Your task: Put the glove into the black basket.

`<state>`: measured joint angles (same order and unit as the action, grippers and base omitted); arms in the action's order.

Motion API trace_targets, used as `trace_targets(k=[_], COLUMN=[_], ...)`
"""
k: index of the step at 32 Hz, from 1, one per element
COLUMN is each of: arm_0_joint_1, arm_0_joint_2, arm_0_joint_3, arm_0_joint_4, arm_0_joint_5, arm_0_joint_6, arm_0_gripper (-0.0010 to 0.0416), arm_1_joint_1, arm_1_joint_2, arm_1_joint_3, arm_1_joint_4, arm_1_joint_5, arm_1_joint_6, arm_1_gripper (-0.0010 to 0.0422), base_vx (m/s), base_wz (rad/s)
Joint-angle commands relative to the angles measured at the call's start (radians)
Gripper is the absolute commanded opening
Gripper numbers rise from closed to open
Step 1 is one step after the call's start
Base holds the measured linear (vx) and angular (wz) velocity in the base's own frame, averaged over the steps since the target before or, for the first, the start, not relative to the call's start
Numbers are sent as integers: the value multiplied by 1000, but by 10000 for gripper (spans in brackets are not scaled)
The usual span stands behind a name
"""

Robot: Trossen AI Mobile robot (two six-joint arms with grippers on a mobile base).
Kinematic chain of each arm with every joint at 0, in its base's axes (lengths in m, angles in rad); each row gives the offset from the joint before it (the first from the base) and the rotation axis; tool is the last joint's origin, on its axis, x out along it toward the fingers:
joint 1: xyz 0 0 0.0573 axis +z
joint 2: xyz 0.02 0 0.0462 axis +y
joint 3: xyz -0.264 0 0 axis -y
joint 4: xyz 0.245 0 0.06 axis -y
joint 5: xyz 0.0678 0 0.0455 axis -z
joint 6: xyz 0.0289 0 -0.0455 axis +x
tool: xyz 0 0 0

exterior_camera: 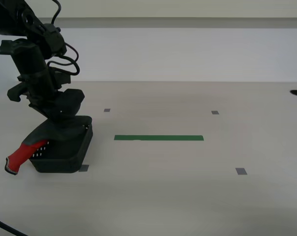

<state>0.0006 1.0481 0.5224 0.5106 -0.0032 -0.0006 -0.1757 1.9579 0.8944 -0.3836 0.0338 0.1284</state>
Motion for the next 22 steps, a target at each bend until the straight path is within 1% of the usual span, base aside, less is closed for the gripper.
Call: trace_targets(k=[1,3,5,7,8,10,11,12,14,15,17,18,19,20,21,22], arm_0_joint_1=[0,0,0,0,0,0,0,0,0,0,0,0,0,0,0,0], arm_0_joint_2=[0,0,0,0,0,0,0,0,0,0,0,0,0,0,0,0], arm_0_joint_3=[1,1,1,1,1,1,1,1,1,1,1,1,1,1,1,1], arm_0_joint_4=[2,2,2,3,3,3,3,3,3,3,2,3,3,3,3,3], arm_0_joint_5=[0,0,0,0,0,0,0,0,0,0,0,0,0,0,0,0], arm_0_joint_6=[0,0,0,0,0,0,0,0,0,0,0,0,0,0,0,0], arm_0_gripper=[1,1,1,1,1,1,1,1,0,1,1,1,1,1,1,1], arm_1_joint_1=[6,11,12,12,12,11,11,12,11,11,11,11,10,10,11,11], arm_1_joint_2=[1,1,1,1,1,1,1,1,0,0,0,0,0,0,0,0], arm_1_joint_3=[8,7,7,7,7,7,7,7,7,8,13,23,40,45,52,53], arm_1_joint_4=[5,5,5,4,4,5,5,4,4,3,-5,-14,-28,-33,-38,-40], arm_1_joint_5=[-35,-35,-34,-34,-34,-34,-34,-34,-34,-33,-13,3,4,4,4,4], arm_1_joint_6=[2,2,2,1,1,2,2,2,2,1,-7,-10,-10,-10,-9,-8], arm_1_gripper=[0,9,45,91,103,171,179,202,210,211,203,184,137,119,65,45], base_vx=[0,0,0,0,0,0,0,0,0,0,0,0,0,0,0,0], base_wz=[0,0,0,0,0,0,0,0,0,0,0,0,0,0,0,0])
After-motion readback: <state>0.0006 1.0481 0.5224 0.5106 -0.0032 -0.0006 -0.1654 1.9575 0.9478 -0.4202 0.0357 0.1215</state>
